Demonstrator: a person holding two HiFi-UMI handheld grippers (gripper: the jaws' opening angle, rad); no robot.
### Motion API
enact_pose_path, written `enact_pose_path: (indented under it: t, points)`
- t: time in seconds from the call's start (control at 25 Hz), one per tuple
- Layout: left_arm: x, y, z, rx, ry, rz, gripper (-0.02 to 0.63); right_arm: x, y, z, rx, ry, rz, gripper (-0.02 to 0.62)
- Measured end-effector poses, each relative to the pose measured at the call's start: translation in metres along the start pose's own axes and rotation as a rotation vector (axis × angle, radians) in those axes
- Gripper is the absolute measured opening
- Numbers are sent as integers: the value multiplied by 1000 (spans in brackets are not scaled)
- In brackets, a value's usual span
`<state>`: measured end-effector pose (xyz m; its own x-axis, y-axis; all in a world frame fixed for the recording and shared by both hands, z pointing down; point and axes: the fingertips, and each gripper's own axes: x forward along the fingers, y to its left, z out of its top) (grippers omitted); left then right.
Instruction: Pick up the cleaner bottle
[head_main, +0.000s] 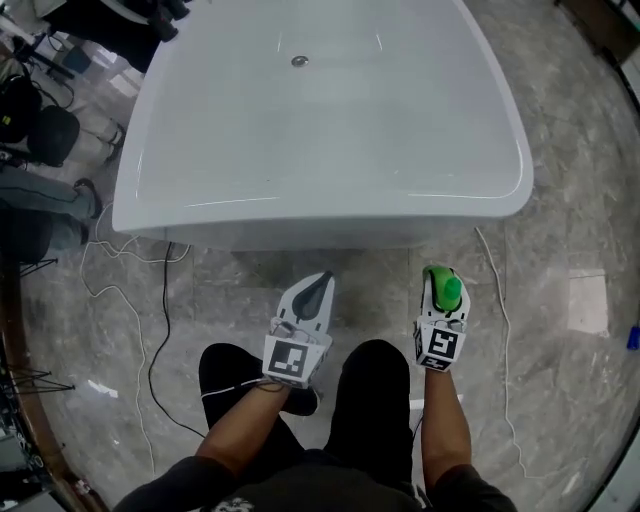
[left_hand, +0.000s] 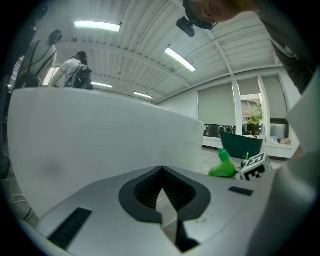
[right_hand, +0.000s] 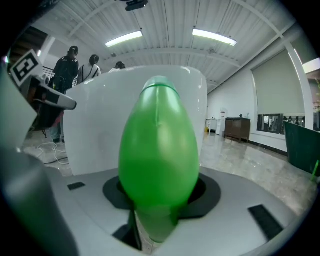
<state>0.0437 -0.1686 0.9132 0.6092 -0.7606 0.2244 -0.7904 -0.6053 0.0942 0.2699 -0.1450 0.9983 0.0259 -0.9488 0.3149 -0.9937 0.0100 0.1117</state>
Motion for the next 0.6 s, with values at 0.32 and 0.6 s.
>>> enact_pose_path:
  t: [0.32, 0.6]
  points:
    - [-52, -18, 193, -25, 24, 22, 6, -97, -4, 226, 22, 1, 10, 187]
    - [-110, -27, 350, -62, 60, 70, 6, -170, -14, 415, 73, -7, -11, 187]
